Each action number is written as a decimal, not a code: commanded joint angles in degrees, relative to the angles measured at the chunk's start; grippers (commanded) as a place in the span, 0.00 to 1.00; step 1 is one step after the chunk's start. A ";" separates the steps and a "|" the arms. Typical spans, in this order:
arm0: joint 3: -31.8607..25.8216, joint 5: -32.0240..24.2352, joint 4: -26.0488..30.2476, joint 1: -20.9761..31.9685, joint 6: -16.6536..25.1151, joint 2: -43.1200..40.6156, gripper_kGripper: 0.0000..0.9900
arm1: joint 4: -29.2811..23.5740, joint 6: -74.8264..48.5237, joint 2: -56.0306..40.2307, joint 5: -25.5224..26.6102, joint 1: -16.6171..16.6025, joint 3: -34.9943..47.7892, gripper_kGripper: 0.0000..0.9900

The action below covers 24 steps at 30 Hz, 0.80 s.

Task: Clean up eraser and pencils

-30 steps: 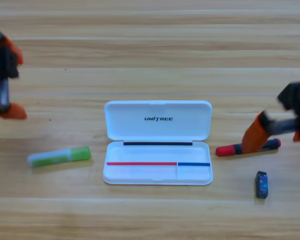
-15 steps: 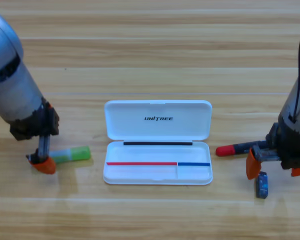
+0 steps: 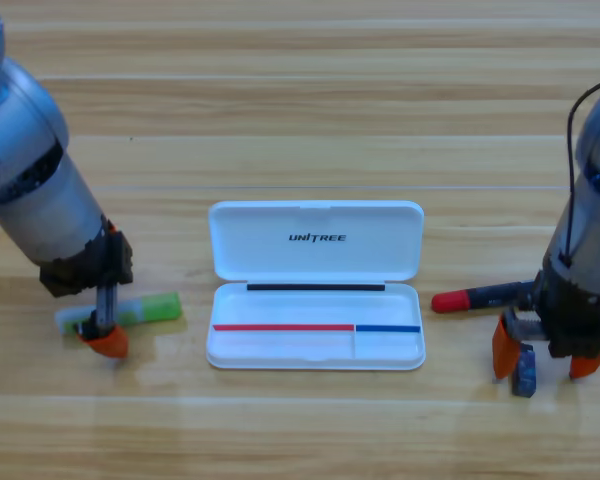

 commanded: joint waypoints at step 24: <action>4.79 1.83 -5.27 1.16 -0.39 1.55 0.71 | 12.49 -32.75 1.80 -1.81 2.88 -14.57 0.00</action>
